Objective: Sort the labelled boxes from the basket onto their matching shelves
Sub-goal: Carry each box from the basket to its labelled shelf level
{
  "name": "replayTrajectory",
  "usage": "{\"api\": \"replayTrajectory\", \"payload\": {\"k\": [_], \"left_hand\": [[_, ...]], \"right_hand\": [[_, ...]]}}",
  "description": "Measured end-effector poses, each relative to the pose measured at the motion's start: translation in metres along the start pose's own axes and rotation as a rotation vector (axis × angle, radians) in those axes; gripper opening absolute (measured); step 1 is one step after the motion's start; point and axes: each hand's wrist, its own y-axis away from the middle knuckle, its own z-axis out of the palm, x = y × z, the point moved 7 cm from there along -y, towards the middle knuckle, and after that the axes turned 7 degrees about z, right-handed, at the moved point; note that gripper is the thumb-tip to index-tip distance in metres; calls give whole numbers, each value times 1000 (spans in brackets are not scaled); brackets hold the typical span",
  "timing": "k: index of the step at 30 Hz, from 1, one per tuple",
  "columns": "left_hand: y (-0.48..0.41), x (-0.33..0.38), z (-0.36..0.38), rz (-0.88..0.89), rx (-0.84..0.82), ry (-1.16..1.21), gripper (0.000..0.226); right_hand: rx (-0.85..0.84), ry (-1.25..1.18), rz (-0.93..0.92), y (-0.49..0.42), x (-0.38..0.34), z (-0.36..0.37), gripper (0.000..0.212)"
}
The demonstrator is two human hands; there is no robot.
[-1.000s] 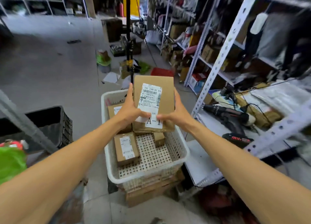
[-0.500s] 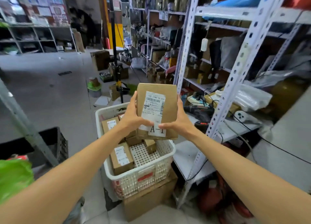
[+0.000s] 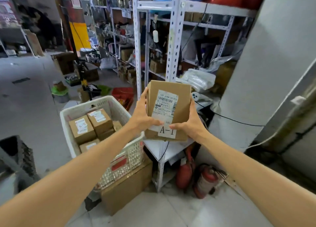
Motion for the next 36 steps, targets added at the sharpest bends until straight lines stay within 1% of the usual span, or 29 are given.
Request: {"api": "replayTrajectory", "payload": {"k": [2, 6, 9, 15, 19, 23, 29, 33, 36], "left_hand": [[-6, 10, 39, 45, -78, 53, 128], [-20, 37, 116, 56, -223, 115, 132], [-34, 58, 177, 76, -352, 156, 131], [-37, 95, 299, 145, -621, 255, 130], [-22, 121, 375, 201, -831, 323, 127], [-5, 142, 432, 249, -1028, 386, 127], [19, 171, 487, 266, -1304, 497, 126], [52, 182, 513, 278, -1532, 560, 125], [86, 182, 529, 272, -1653, 552, 122]], "right_hand": [[71, 29, 20, 16, 9, -34, 130], [219, 41, 73, 48, 25, -107, 134], [337, -8, 117, 76, 36, -160, 130], [668, 7, 222, 151, 58, -249, 129], [884, 72, 325, 209, 67, -290, 127], [1093, 133, 425, 256, 69, -309, 128], [1325, 116, 510, 309, 62, -315, 119], [1481, 109, 580, 349, 65, -304, 121], [1587, 99, 639, 384, 71, -284, 125]]}}
